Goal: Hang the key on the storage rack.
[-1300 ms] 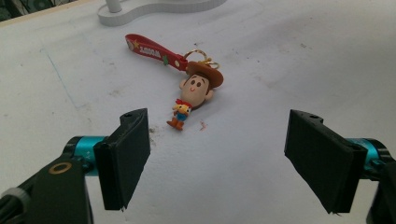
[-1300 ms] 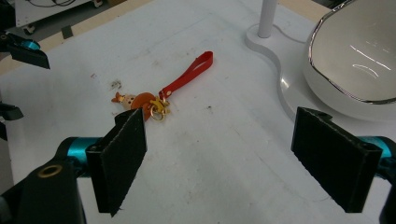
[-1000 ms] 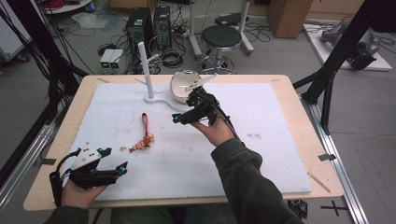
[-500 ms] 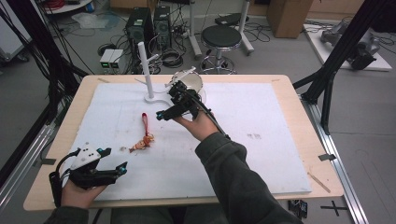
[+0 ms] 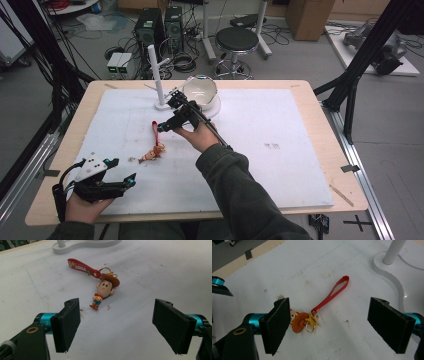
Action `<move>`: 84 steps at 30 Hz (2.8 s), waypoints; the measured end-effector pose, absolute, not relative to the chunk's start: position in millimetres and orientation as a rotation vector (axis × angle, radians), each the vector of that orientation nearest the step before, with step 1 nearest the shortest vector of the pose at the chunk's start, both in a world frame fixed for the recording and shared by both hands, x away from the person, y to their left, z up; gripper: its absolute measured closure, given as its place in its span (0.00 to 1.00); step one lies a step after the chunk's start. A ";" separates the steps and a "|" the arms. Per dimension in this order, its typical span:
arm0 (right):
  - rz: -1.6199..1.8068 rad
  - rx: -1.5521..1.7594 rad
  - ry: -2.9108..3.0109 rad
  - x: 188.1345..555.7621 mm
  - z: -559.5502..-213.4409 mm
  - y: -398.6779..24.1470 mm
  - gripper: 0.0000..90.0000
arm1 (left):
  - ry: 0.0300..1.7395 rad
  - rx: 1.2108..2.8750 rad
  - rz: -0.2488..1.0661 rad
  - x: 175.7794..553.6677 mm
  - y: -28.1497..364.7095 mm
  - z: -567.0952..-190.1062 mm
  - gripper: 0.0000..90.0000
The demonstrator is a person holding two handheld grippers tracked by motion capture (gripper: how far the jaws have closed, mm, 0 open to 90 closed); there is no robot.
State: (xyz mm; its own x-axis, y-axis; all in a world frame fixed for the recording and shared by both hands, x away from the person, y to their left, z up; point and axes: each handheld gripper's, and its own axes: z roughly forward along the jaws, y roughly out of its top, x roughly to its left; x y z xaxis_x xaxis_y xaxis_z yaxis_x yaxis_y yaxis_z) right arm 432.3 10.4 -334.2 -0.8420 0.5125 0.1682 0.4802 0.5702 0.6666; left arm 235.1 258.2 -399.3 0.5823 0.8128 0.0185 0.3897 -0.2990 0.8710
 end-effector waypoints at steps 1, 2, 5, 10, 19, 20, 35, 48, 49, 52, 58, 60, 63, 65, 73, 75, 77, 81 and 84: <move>1.145 0.863 2.743 433.2 -335.9 12.5 0.20 | 0.967 1.908 0.589 235.1 258.3 -399.2 0.25; 1.137 0.862 2.749 434.1 -338.7 16.5 0.20 | 0.967 1.909 0.588 235.2 258.3 -399.2 0.25; 1.125 0.871 2.760 434.8 -341.2 20.2 0.21 | 0.967 1.910 0.589 235.5 258.6 -399.4 0.25; 1.131 0.884 2.763 439.3 -348.1 26.9 0.23 | 0.975 1.905 0.587 235.6 259.8 -399.6 0.25; 1.086 0.938 2.786 445.5 -363.8 43.0 0.26 | 0.970 1.908 0.584 235.9 259.3 -399.6 0.25; 1.086 0.938 2.786 445.5 -363.8 43.0 0.26 | 0.970 1.907 0.584 236.0 259.4 -399.7 0.25; 1.003 1.072 2.812 449.3 -387.4 61.9 0.40 | 0.972 1.907 0.581 236.3 259.7 -399.8 0.25; 0.925 1.158 2.821 453.6 -403.8 71.2 0.55 | 0.970 1.910 0.579 236.8 259.6 -400.2 0.25; 0.921 1.165 2.825 453.8 -404.7 71.5 0.57 | 0.970 1.910 0.579 237.0 259.3 -400.3 0.25; 0.884 1.179 2.830 454.2 -409.2 73.6 0.64 | 0.968 1.915 0.578 236.9 258.5 -400.2 0.25; 0.872 1.190 2.841 454.7 -413.0 75.6 0.70 | 0.970 1.914 0.580 237.0 258.5 -400.3 0.25; 0.862 1.193 2.839 454.7 -413.5 76.1 0.72 | 0.968 1.915 0.580 237.0 258.3 -400.2 0.25; 0.874 1.206 2.843 454.7 -414.0 76.8 0.76 | 0.963 1.917 0.580 237.2 258.3 -400.2 0.25; 0.874 1.220 2.847 455.2 -414.4 76.2 0.78 | 0.963 1.917 0.580 237.3 258.3 -400.2 0.25; 0.832 1.280 2.824 457.4 -412.8 73.2 0.77 | 0.963 1.916 0.580 237.3 258.3 -400.0 0.25; 0.839 1.292 2.838 458.5 -413.5 72.4 0.73 | 0.962 1.917 0.580 237.3 258.3 -400.0 0.25; 0.844 1.296 2.836 458.5 -414.4 72.9 0.71 | 0.963 1.917 0.580 237.4 258.2 -400.0 0.25; 0.841 1.285 2.842 457.8 -415.8 74.5 0.71 | 0.963 1.915 0.580 237.3 258.0 -400.0 0.25; 0.823 1.282 2.848 457.3 -417.0 76.4 0.73 | 0.964 1.914 0.579 237.4 257.8 -400.1 0.25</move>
State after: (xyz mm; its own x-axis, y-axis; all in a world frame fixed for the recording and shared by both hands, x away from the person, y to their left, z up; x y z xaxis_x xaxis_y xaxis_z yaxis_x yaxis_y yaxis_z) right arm 457.3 76.4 -417.0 -0.6818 0.6759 0.2797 0.7210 0.5561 0.4134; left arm 237.4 257.8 -400.1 0.5881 0.8086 0.0152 0.3928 -0.3020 0.8686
